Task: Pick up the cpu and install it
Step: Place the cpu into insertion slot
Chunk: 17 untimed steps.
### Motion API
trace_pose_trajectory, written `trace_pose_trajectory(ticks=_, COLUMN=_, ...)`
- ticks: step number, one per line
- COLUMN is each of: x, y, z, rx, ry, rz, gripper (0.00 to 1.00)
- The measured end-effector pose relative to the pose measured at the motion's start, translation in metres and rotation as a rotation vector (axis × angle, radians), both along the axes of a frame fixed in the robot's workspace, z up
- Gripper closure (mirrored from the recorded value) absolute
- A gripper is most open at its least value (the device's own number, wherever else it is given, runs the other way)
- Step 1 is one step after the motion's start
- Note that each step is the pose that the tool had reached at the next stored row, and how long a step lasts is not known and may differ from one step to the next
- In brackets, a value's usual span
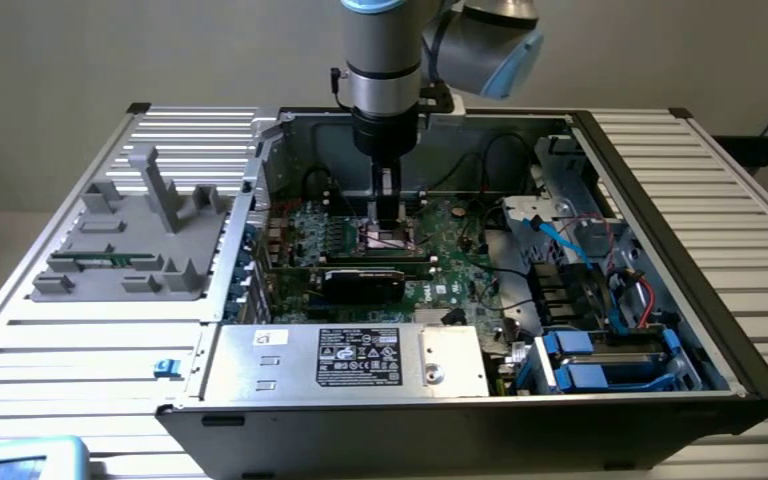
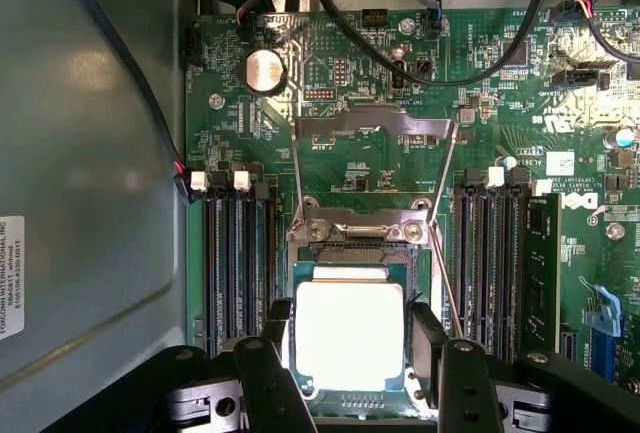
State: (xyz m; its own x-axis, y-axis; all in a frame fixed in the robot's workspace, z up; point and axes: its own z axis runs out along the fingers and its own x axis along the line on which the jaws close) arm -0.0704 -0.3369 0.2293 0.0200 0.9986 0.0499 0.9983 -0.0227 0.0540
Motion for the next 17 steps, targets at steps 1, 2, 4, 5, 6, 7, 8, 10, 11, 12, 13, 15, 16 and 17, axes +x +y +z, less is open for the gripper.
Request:
trace_pose_trajectory(ticks=1, x=-0.0009, y=0.0, z=-0.0001, rx=0.0001, ry=0.0, rz=0.0, gripper=0.44)
trace_pose_trajectory(ticks=2, x=-0.0019, y=0.0, z=-0.0003, rx=-0.0001, ry=-0.0002, rz=0.0, gripper=0.44)
trace_pose_trajectory(ticks=4, x=-0.0023, y=0.0, z=-0.0011, rx=-0.0001, ry=-0.0013, rz=0.0, gripper=0.44)
trace_pose_trajectory(ticks=5, x=-0.0025, y=0.0, z=-0.0018, rx=-0.0001, ry=-0.0044, rz=0.0, gripper=0.44)
trace_pose_trajectory(ticks=6, x=-0.0027, y=0.0, z=-0.0028, rx=-0.0001, ry=-0.0096, rz=0.0, gripper=0.44)
trace_pose_trajectory(ticks=7, x=-0.003, y=-0.0001, z=-0.0038, rx=-0.0003, ry=-0.0131, rz=0.0, gripper=0.44)
trace_pose_trajectory(ticks=8, x=-0.0035, y=0.0, z=-0.0049, rx=-0.0002, ry=-0.0154, rz=0.0, gripper=0.44)
trace_pose_trajectory(ticks=10, x=-0.0053, y=0.0, z=-0.0071, rx=-0.0003, ry=-0.0189, rz=0.0, gripper=0.44)
trace_pose_trajectory(ticks=11, x=-0.0058, y=0.0, z=-0.0079, rx=-0.0003, ry=-0.0194, rz=0.0, gripper=0.44)
trace_pose_trajectory(ticks=12, x=-0.0058, y=-0.0001, z=-0.0086, rx=-0.0004, ry=-0.0195, rz=0.0, gripper=0.44)
trace_pose_trajectory(ticks=13, x=-0.0058, y=-0.0001, z=-0.0094, rx=-0.0004, ry=-0.0195, rz=0.0, gripper=0.44)
trace_pose_trajectory(ticks=15, x=-0.0058, y=-0.0001, z=-0.01, rx=-0.0006, ry=-0.0194, rz=0.0, gripper=0.44)
trace_pose_trajectory(ticks=16, x=-0.0058, y=-0.0001, z=-0.01, rx=-0.0006, ry=-0.0194, rz=0.0, gripper=0.44)
trace_pose_trajectory(ticks=17, x=-0.0059, y=-0.0001, z=-0.01, rx=-0.0007, ry=-0.0193, rz=0.0, gripper=0.44)
